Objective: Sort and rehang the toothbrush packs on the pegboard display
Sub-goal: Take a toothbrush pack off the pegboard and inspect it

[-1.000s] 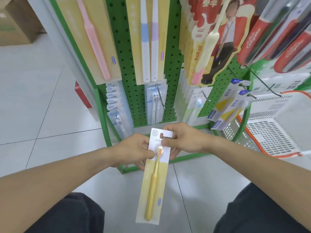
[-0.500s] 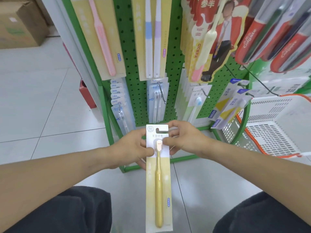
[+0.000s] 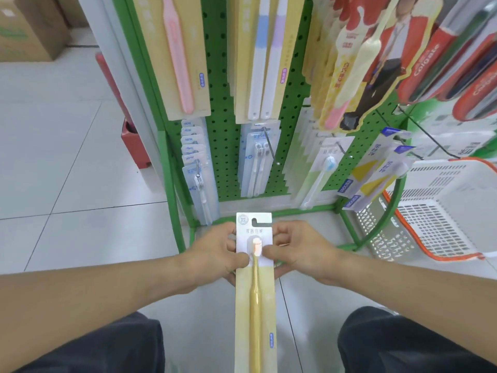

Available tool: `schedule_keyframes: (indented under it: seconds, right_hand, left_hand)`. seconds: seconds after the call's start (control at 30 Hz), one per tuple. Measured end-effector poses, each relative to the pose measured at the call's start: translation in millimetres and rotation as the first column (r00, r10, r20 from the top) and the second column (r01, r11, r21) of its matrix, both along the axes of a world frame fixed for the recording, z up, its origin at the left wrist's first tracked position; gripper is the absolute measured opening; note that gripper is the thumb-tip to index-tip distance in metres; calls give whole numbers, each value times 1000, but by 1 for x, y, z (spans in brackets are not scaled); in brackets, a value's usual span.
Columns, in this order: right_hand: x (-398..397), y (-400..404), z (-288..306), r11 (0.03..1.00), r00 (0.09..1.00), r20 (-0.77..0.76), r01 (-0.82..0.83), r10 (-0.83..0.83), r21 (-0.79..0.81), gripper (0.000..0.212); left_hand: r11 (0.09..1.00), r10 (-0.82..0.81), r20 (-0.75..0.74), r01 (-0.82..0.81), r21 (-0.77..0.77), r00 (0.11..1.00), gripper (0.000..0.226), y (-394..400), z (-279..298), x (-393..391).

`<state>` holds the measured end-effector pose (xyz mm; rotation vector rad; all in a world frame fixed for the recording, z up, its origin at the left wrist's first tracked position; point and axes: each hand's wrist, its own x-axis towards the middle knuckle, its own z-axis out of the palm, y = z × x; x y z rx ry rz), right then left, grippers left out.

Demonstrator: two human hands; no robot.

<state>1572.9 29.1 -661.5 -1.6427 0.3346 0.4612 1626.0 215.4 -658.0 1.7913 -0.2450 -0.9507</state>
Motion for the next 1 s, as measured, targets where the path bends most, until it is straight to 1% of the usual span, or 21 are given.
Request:
schedule_keyframes:
  seconds: [0.07,0.2,0.3,0.37,0.43,0.53,0.57,0.63,0.7,0.77,0.87,0.9,1.0]
  right_hand:
    - [2,4,-1,999,1000,3,10,-10,30,26]
    - [6,9,2,993,999,4,37,-38,116,29]
    - [3,9,2,993,999,-36,-13,18,120,37]
    - [1,7,1,994,997,-57,-51,56,94,39]
    - [0,2,-1,997,997,-61,-40,44,68,36]
    - [3,-3,0,999,997,-72,36,-34,35,25]
    - [3,-3,1,999,996,-88,28,-26,21,20]
    - [2,-5,3,998,986,-153,-65,62,-14,12]
    - [0,-5,2,989,970,-206,-141,130,-39,21]
    - [-1,-7,-1,985,970,-196,-159,142,-73,27]
    - [-2,-11,0,981,977,-141,-173,159,-93,16]
    - [-3,-13,0,980,977,-128,-182,171,-83,16]
    - [-8,-16,-3,964,955,-137,-267,263,-12,38]
  left_hand:
    - [1000,-7,-4,7,5,1000,44,8,4,7]
    - [999,-36,1,36,40,999,37,18,13,17]
    - [998,-43,-1,43,50,999,37,10,11,13]
    - [998,-25,-6,25,52,1000,34,2,7,11]
    - [999,-11,-8,12,50,1000,32,-3,5,10]
    - [999,26,-10,-26,34,1000,28,-7,4,12]
    - [999,47,-3,-47,26,999,27,-9,5,14]
    - [995,102,21,-102,-1,995,24,-12,5,17]
    - [986,163,41,-161,-31,986,20,-14,4,21]
    - [982,188,41,-186,-45,981,18,-15,1,22]
    - [988,145,8,-144,-62,989,20,-15,0,21]
    - [988,137,4,-136,-66,991,22,-16,0,21]
    - [982,177,32,-175,-66,984,26,-16,0,20]
